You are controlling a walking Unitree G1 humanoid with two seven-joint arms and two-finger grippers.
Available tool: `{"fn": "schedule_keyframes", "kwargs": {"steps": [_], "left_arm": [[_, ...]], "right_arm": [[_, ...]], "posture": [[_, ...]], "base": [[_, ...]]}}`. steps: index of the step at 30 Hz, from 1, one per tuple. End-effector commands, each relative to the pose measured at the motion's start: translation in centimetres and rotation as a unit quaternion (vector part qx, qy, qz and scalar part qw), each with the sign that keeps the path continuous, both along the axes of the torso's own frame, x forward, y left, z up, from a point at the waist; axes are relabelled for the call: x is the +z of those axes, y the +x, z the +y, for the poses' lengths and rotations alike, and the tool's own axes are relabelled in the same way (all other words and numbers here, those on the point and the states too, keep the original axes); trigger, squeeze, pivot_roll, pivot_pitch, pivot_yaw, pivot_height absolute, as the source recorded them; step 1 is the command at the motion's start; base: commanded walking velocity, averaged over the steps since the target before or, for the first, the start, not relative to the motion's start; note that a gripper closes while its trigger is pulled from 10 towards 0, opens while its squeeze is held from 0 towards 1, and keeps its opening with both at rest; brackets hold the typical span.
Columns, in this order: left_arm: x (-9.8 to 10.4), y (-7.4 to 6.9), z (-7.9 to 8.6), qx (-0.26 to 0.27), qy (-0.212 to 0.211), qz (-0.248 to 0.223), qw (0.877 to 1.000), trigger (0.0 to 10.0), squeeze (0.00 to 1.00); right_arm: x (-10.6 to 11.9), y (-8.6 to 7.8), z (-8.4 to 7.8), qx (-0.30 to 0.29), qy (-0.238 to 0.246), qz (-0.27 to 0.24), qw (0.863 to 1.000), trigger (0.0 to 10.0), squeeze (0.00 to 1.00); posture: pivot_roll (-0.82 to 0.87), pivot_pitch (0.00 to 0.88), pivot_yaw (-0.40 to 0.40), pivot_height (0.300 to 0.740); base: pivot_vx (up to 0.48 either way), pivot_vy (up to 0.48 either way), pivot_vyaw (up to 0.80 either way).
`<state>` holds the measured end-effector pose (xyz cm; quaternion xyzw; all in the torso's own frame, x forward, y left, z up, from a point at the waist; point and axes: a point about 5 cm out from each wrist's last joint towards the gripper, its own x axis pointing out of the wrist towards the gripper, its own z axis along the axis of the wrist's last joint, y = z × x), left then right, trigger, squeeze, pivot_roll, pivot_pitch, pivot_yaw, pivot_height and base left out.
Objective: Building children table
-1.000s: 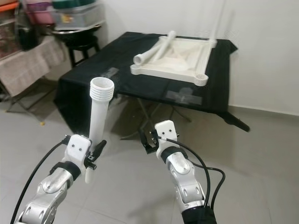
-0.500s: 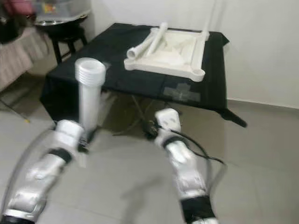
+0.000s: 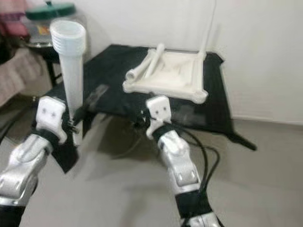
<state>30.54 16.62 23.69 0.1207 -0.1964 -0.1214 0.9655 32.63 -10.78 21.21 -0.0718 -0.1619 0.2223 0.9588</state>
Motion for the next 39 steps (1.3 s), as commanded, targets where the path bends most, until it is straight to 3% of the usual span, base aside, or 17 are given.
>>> {"fn": "schedule_keyframes", "kwargs": {"steps": [1,7,16,22,27,31,33,34,39], "left_arm": [[1.5,0.0,-0.3,-0.015,0.007,-0.024,1.000,10.0,0.00],[4.2,0.6,-0.8,-0.026,0.024,-0.059,0.998,10.0,0.00],[4.8,1.3,-1.9,-0.049,0.053,-0.064,0.995,10.0,0.00],[5.2,1.6,-1.6,-0.047,0.074,-0.069,0.994,10.0,0.00],[5.2,2.3,-1.0,-0.027,0.116,-0.071,0.990,10.0,0.00],[4.7,3.2,-0.1,0.039,0.180,-0.061,0.981,10.0,0.00],[4.6,3.9,0.9,0.097,0.217,-0.054,0.970,10.0,0.00],[4.6,3.9,0.9,0.097,0.217,-0.054,0.970,10.0,0.00],[5.1,4.5,2.7,0.188,0.279,-0.057,0.940,10.0,0.00]], "right_arm": [[0.6,0.1,-0.9,-0.012,0.002,-0.009,1.000,10.0,0.00],[1.6,0.0,-1.0,-0.014,-0.001,-0.023,1.000,10.0,0.00],[2.0,0.1,-1.0,-0.007,0.002,-0.019,1.000,10.0,0.00],[2.2,0.1,-1.1,-0.010,0.002,-0.022,1.000,10.0,0.00],[2.5,0.0,-1.3,-0.014,-0.003,-0.031,0.999,10.0,0.00],[2.5,-0.1,-1.3,-0.009,-0.015,-0.031,0.999,10.0,0.00],[2.5,-0.3,-1.3,0.004,-0.014,-0.035,0.999,10.0,0.00],[2.5,-0.3,-1.3,0.004,-0.014,-0.035,0.999,10.0,0.00],[2.6,-0.9,-1.2,0.034,-0.033,-0.046,0.998,10.0,0.00]], "posture": [[0.01,0.032,0.057,0.740],[0.00,0.034,0.062,0.740],[0.00,0.035,0.063,0.740],[0.00,0.036,0.063,0.740],[0.00,0.036,0.065,0.740],[-0.01,0.036,0.064,0.740],[-0.01,0.036,0.064,0.740],[-0.01,0.036,0.064,0.740],[-0.01,0.033,0.063,0.740]], "base": [[0.341,0.000,0.00],[0.342,0.000,0.00],[0.342,0.000,-0.53],[0.339,0.000,-0.80],[0.326,0.000,-0.09],[0.070,0.000,0.00],[0.000,0.000,0.00],[0.000,0.000,0.00],[0.000,0.000,0.48]]}}
